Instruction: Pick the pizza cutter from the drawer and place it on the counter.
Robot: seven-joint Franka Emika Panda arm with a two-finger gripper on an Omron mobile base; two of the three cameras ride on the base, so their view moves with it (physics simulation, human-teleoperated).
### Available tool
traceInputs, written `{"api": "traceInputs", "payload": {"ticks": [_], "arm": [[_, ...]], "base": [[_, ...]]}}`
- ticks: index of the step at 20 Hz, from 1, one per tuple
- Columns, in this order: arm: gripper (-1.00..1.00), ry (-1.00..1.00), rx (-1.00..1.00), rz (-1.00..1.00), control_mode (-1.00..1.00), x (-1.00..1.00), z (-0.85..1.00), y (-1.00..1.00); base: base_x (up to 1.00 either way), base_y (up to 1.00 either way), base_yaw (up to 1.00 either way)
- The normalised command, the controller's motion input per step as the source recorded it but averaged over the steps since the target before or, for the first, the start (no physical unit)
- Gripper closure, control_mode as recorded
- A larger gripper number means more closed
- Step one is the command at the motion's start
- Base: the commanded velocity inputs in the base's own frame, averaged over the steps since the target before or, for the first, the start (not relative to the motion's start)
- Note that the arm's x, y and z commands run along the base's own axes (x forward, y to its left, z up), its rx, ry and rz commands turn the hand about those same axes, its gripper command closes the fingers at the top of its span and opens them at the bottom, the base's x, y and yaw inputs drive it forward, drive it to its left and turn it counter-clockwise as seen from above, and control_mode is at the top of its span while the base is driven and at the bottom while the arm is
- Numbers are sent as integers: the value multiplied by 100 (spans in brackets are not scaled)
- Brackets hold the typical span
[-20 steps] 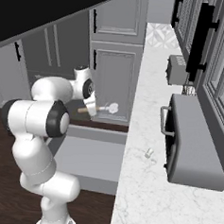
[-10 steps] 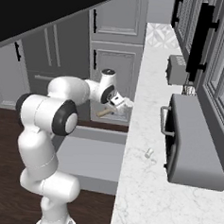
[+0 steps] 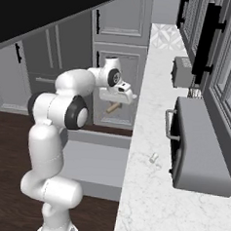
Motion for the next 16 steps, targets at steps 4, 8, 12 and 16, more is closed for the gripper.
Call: {"api": "traceInputs", "payload": {"ticks": [4,8,12,16], "arm": [[100,-15,-2,8,-100,0,-65,-81],[100,0,0,11,-100,20,-29,-100],[100,7,0,9,-100,52,-13,-92],[100,4,0,11,-100,31,-28,-27]], "base": [[0,0,0],[0,0,0],[0,0,0],[0,0,0]]}}
